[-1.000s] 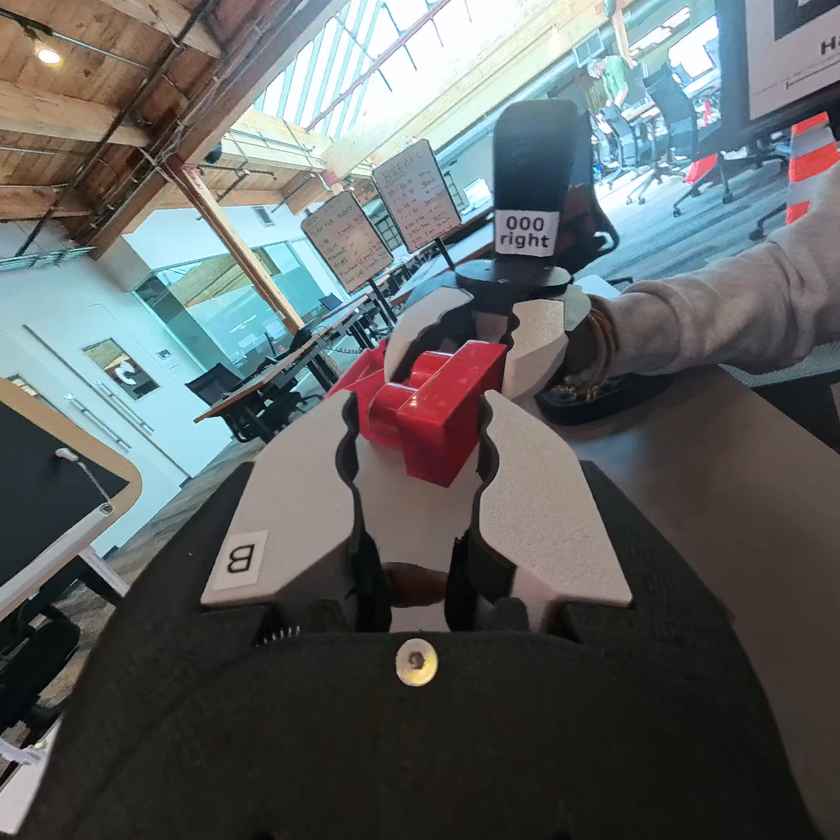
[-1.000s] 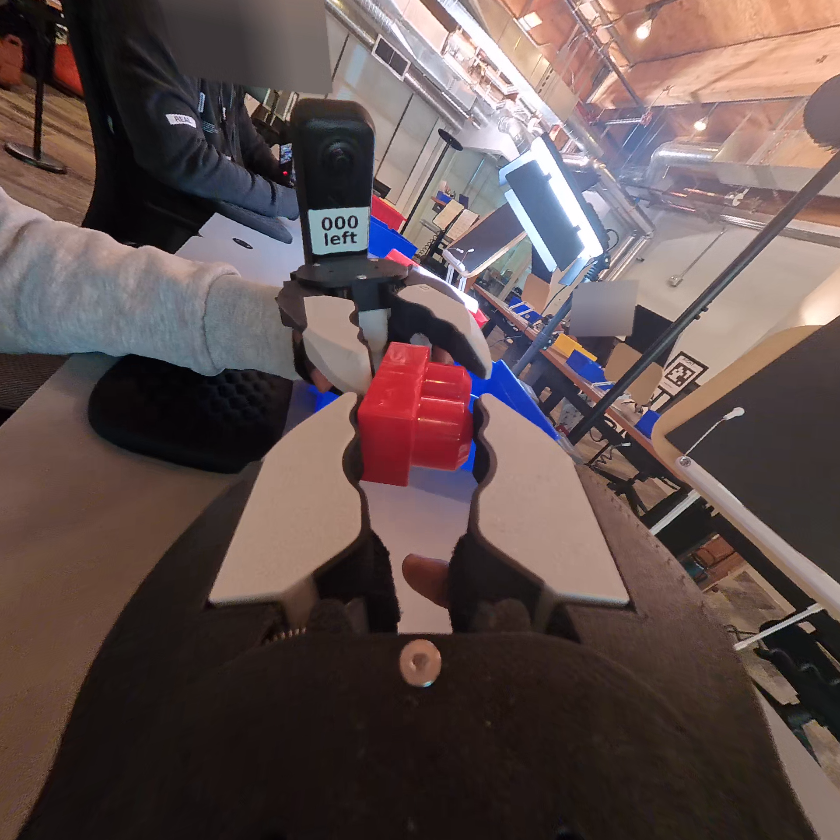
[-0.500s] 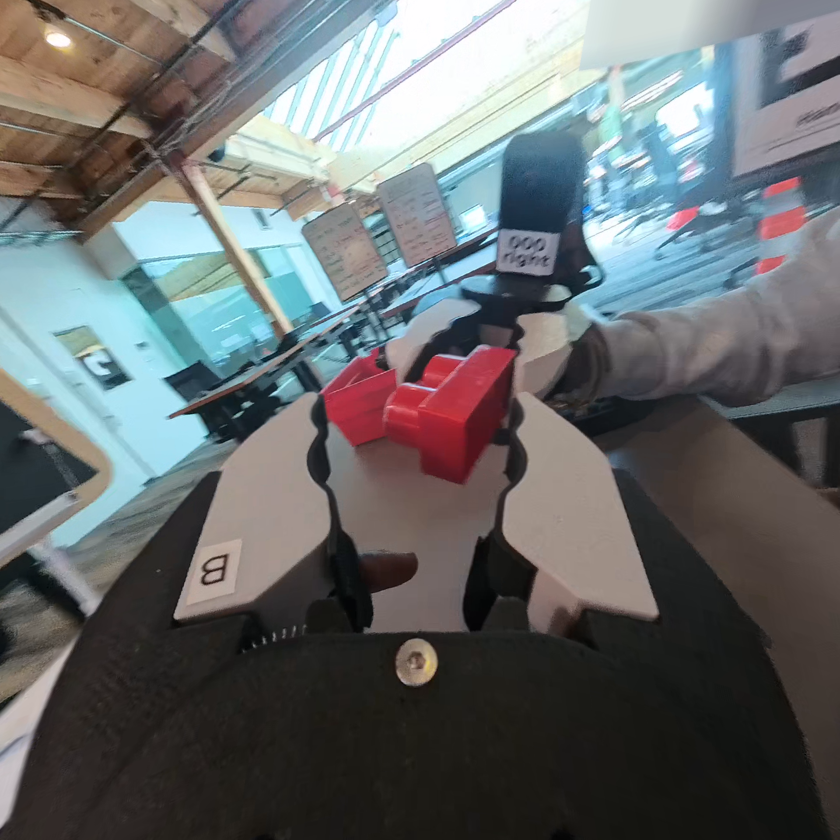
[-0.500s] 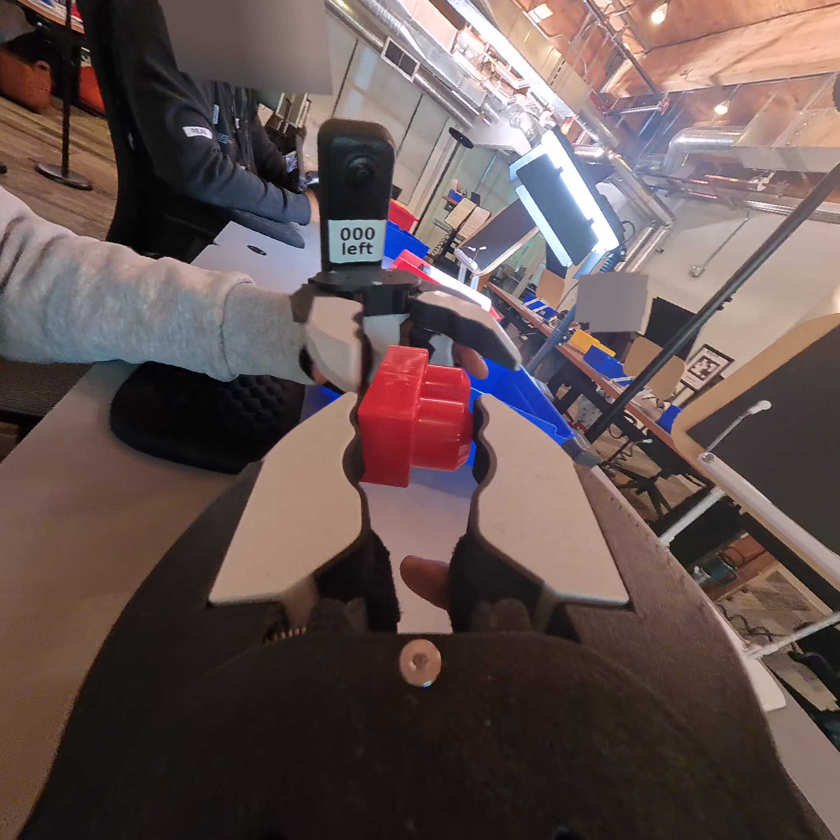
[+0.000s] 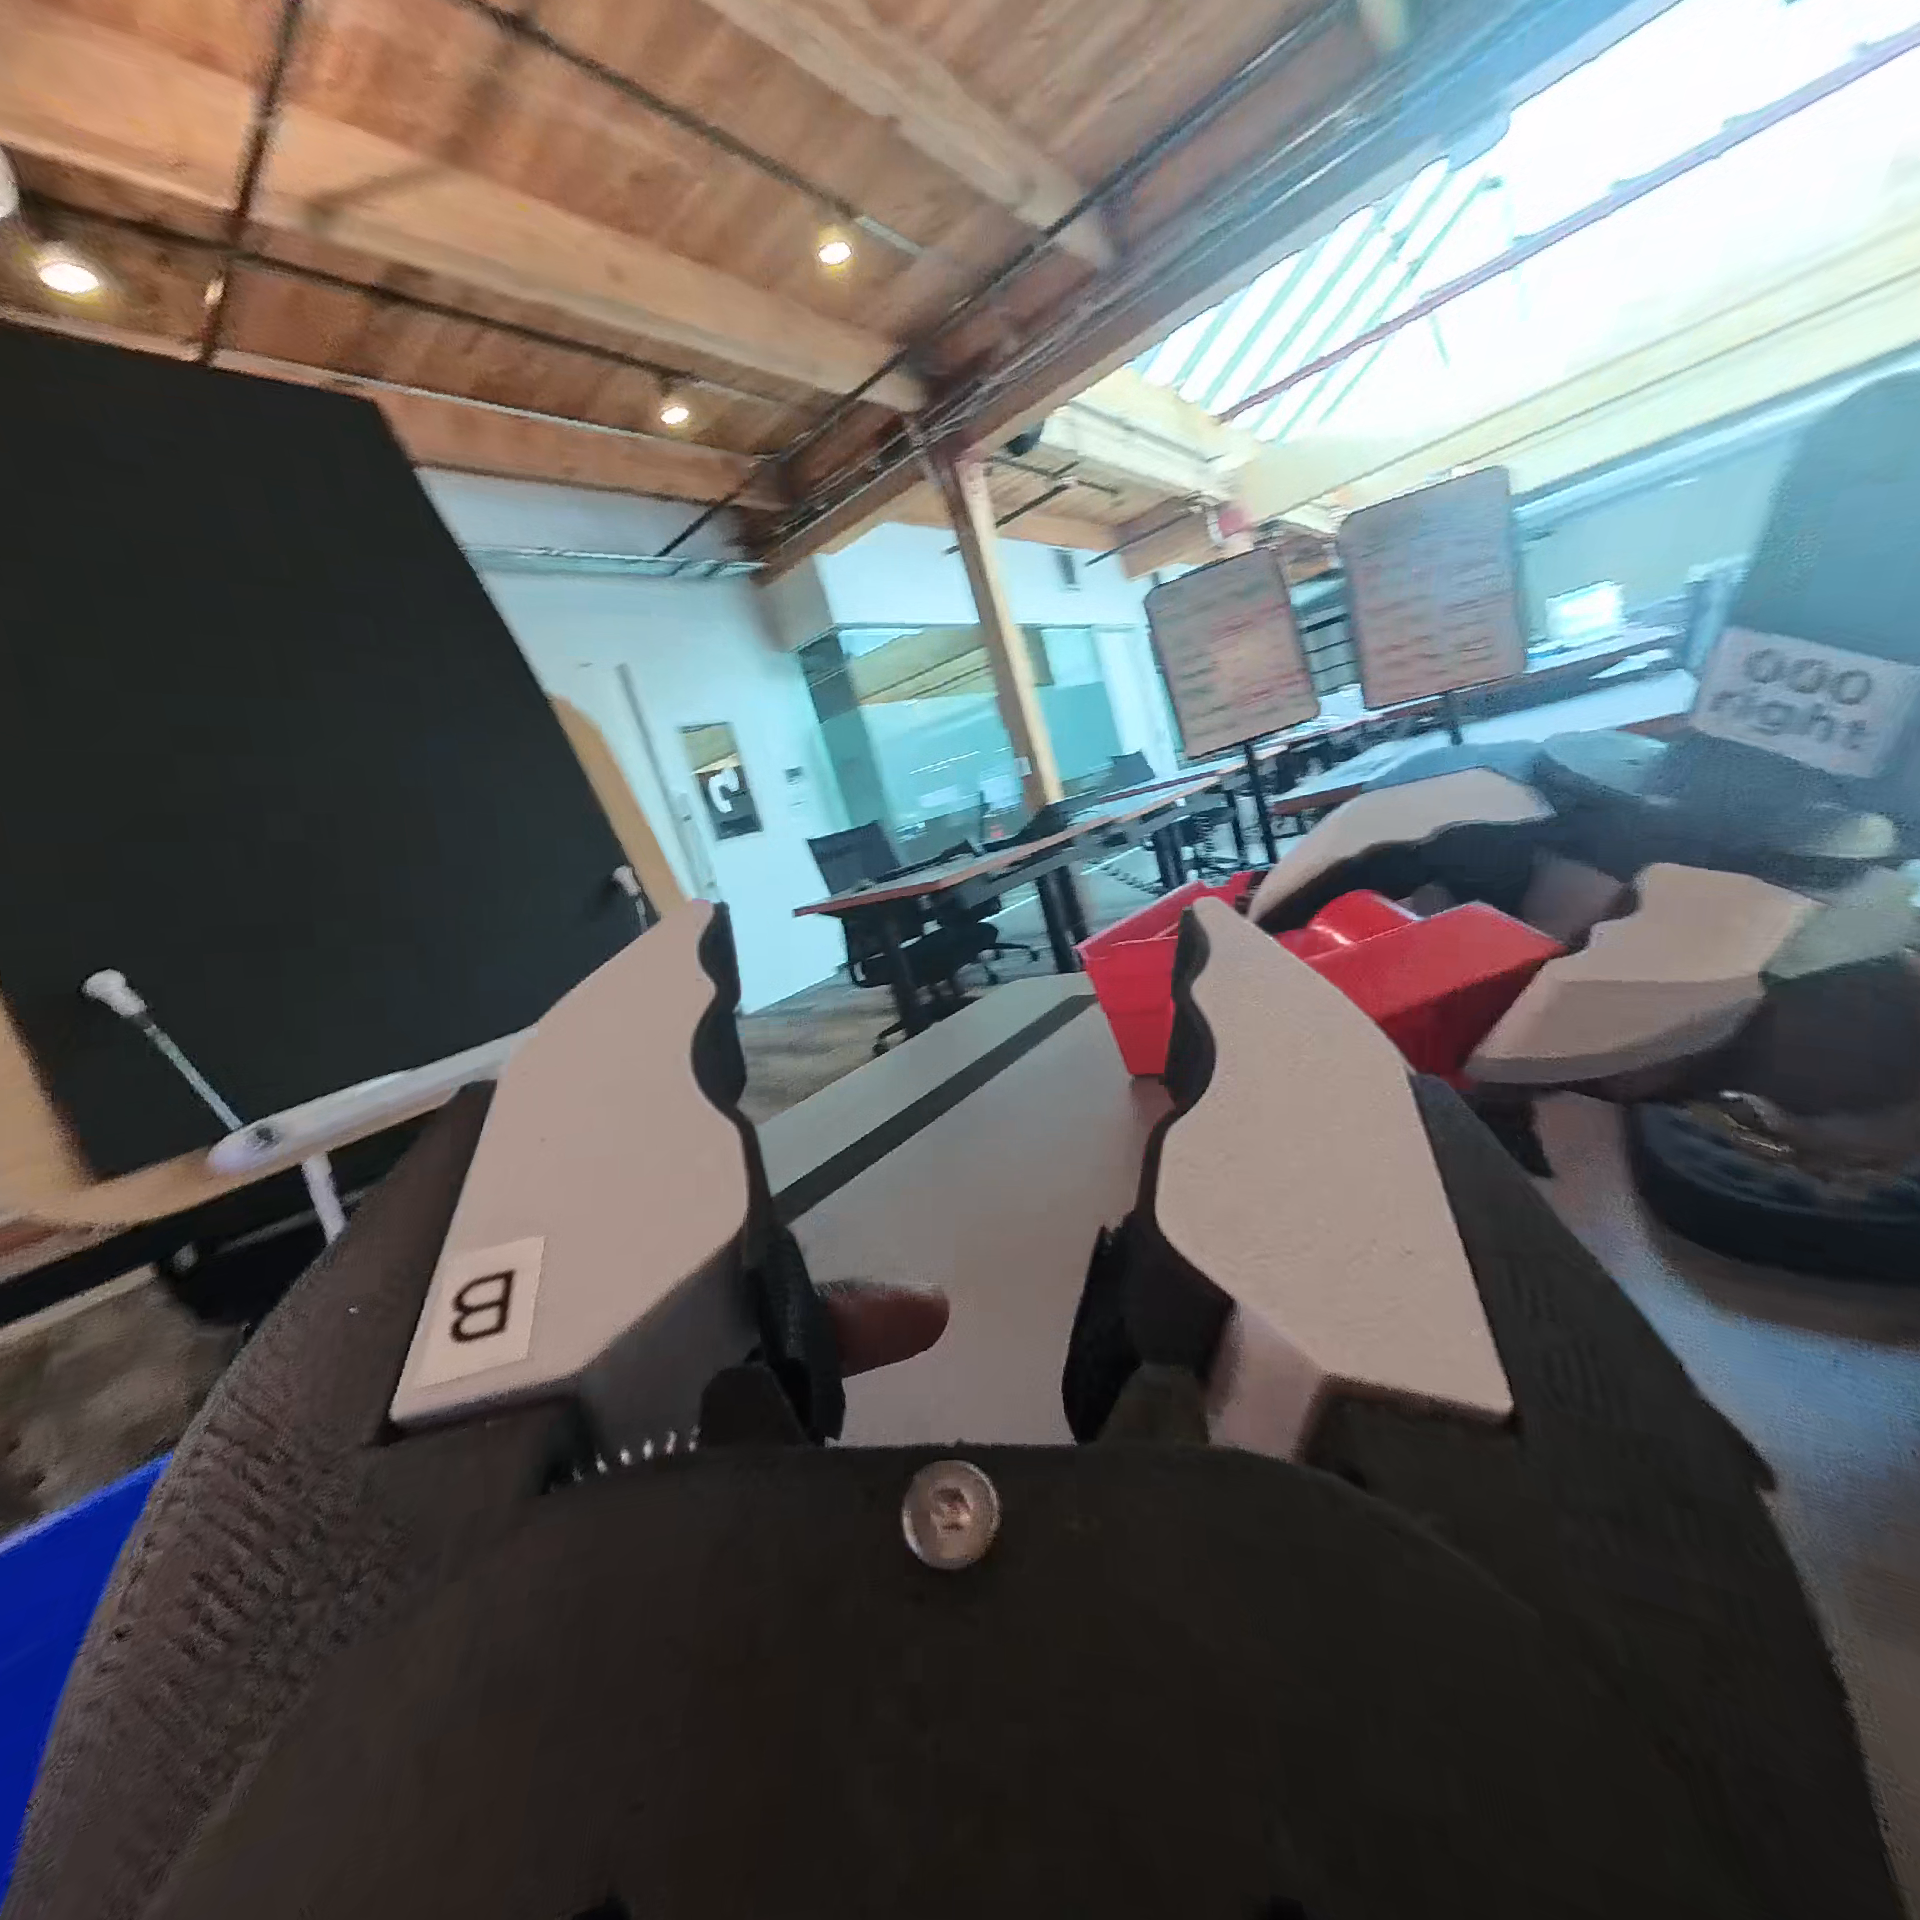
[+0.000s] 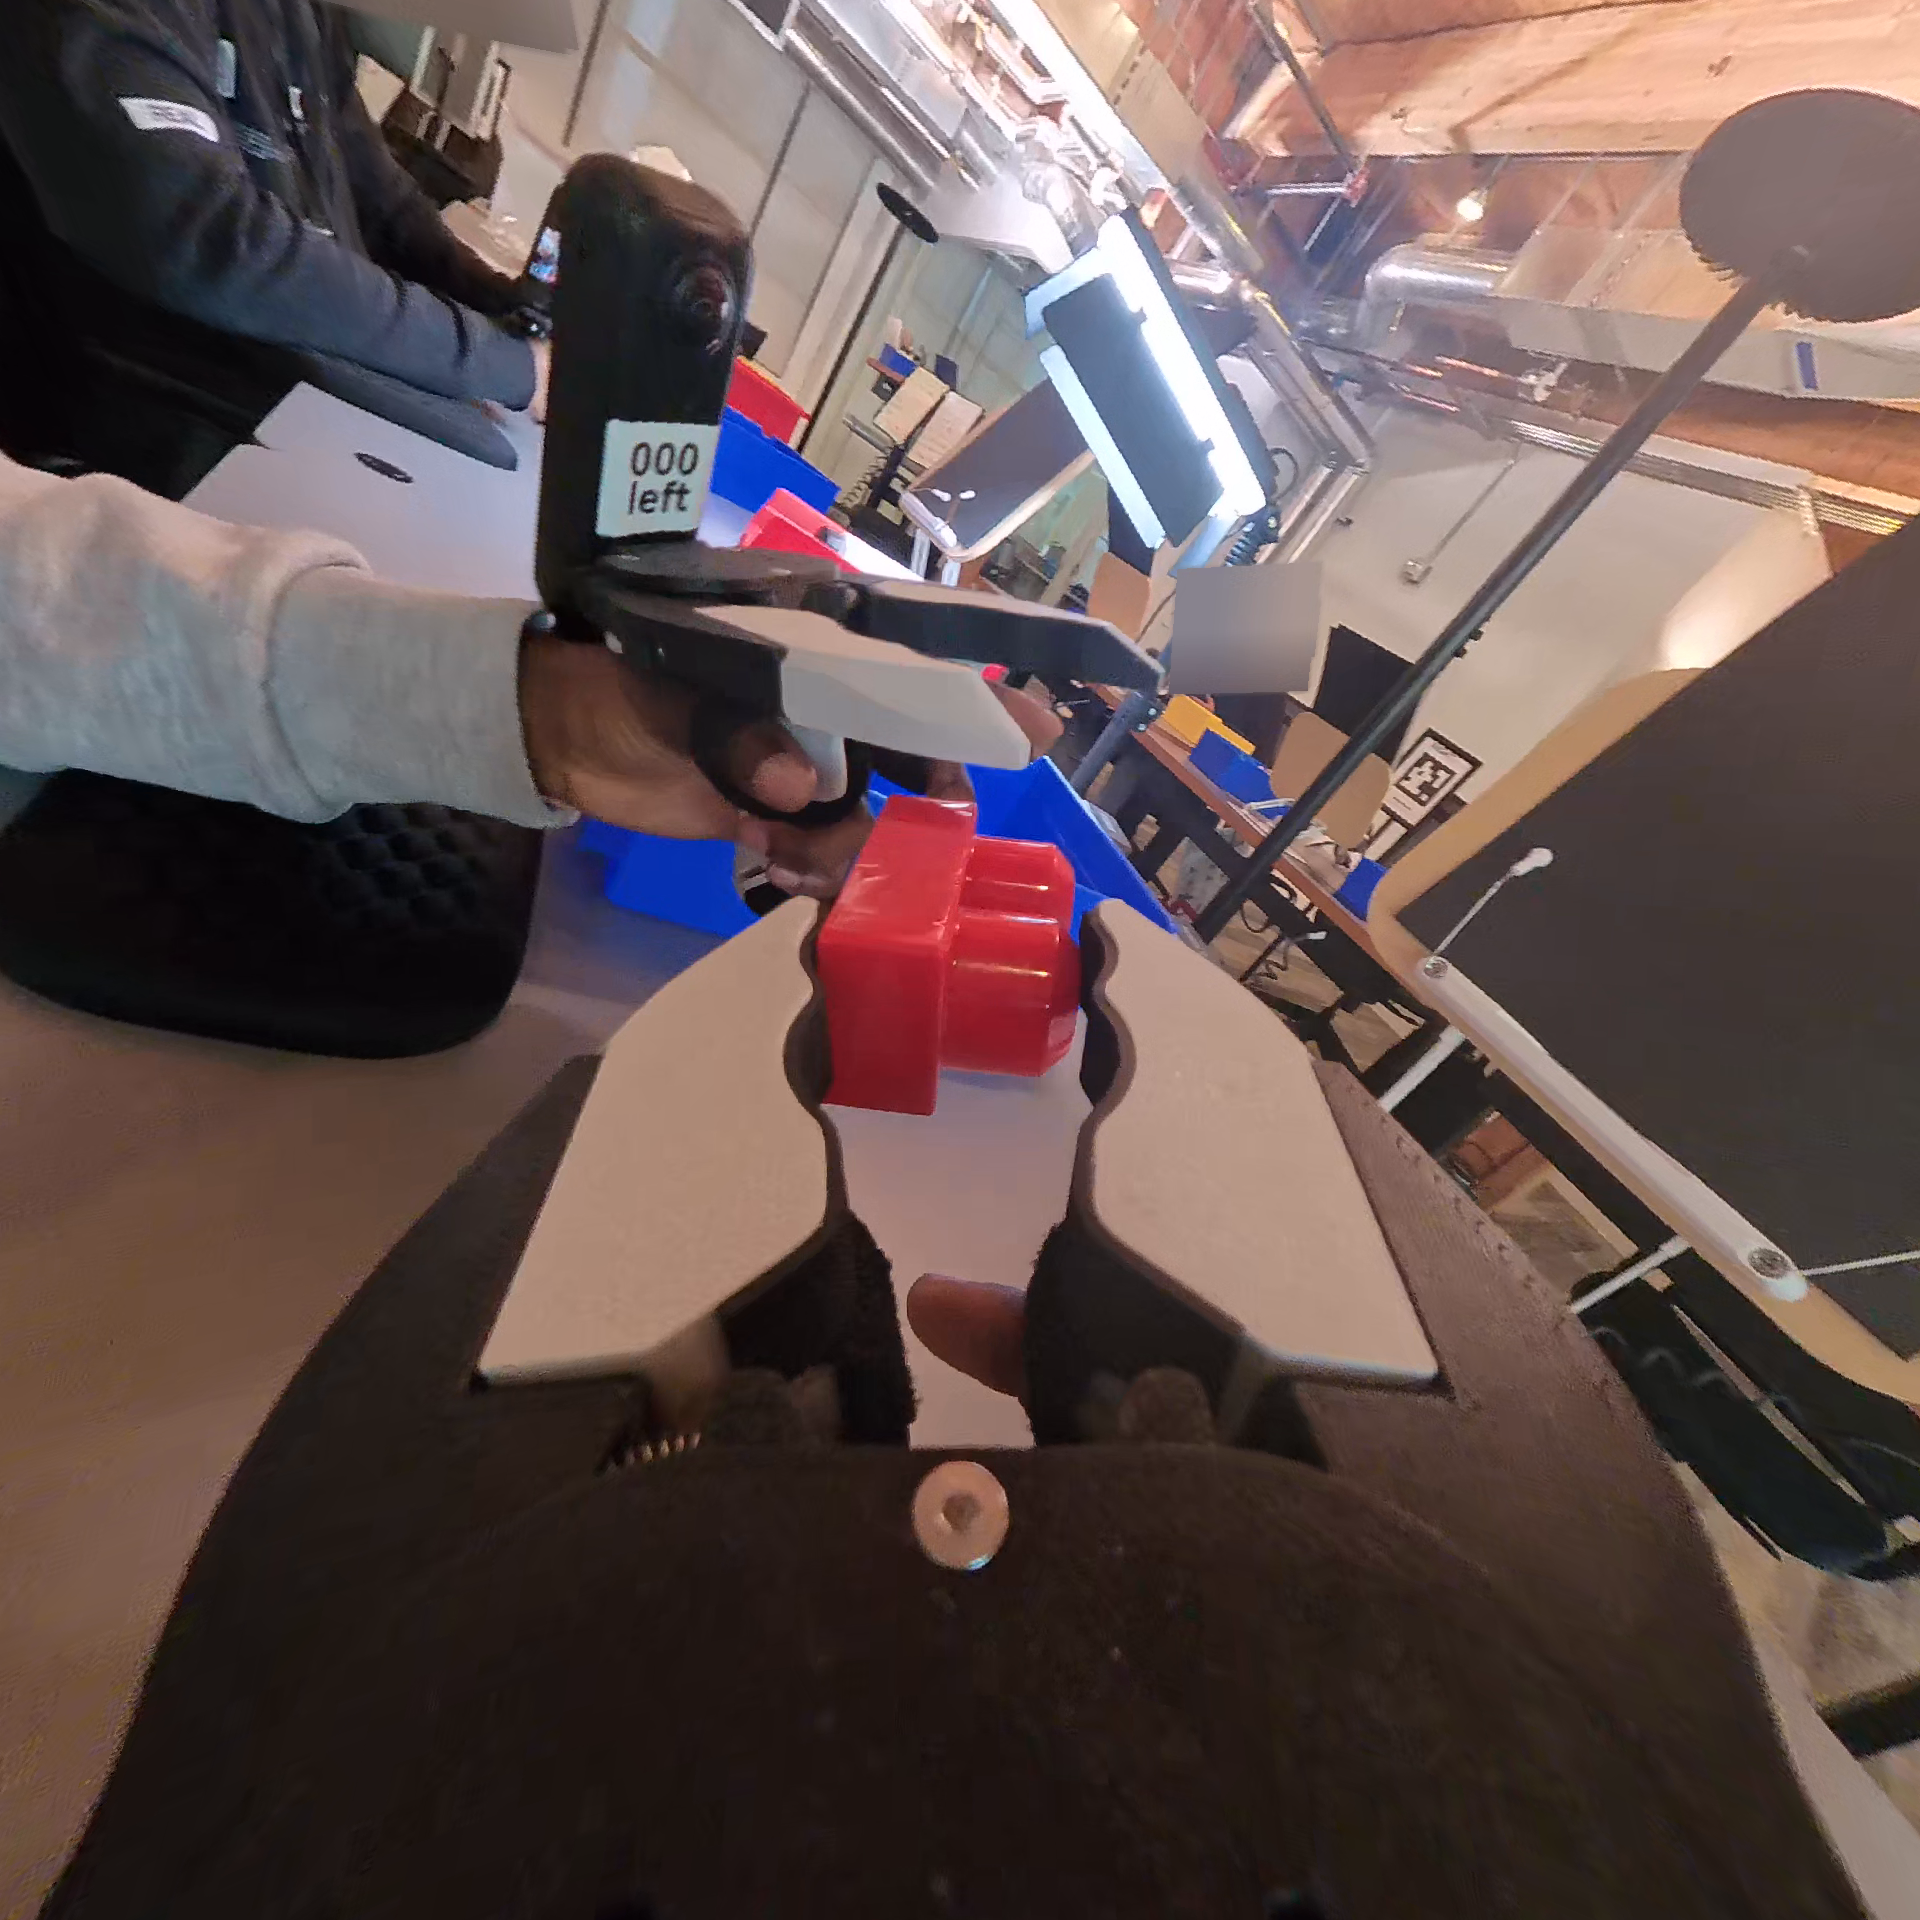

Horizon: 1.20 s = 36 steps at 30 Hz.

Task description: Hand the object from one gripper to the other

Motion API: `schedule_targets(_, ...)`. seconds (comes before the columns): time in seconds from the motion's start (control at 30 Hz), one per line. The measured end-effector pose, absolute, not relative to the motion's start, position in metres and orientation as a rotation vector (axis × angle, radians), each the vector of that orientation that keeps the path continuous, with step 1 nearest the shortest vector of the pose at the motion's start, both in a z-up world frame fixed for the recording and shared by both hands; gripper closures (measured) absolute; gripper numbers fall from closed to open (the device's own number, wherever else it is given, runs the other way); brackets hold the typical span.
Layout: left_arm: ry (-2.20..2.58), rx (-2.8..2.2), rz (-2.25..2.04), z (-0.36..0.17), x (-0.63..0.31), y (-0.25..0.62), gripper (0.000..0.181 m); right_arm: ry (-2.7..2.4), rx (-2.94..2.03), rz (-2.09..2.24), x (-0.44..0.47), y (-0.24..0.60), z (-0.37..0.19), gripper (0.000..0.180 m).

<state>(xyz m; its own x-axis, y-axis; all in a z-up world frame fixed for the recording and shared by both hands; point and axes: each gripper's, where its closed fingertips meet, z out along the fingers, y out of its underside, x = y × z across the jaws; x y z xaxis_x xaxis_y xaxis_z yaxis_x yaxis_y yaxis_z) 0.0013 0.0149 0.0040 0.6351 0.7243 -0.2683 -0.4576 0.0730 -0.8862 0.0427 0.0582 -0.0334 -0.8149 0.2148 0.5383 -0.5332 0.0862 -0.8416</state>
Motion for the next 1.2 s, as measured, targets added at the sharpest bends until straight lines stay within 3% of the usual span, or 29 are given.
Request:
schedule_targets(0.47, -0.387, -1.182, 0.971, -0.002, -0.015, 0.001, 0.104, -1.617, -0.014, 1.832, 0.005, 0.098, 0.007, 0.134)
schedule_targets(0.73, -0.396, -1.195, 0.989, -0.005, -0.018, -0.001, 0.105, -1.440, -0.570, 1.549, -0.076, 0.230, 0.049, 0.134)
schedule_targets(0.93, -0.399, -1.198, 0.989, -0.006, -0.018, 0.000, 0.105, -1.492, -1.061, 1.181, -0.127, 0.352, -0.010, 0.134)
schedule_targets(1.2, -0.379, -1.225, 0.992, -0.009, -0.017, 0.005, 0.105, -1.717, -1.352, 1.082, -0.134, 0.381, -0.084, 0.134)
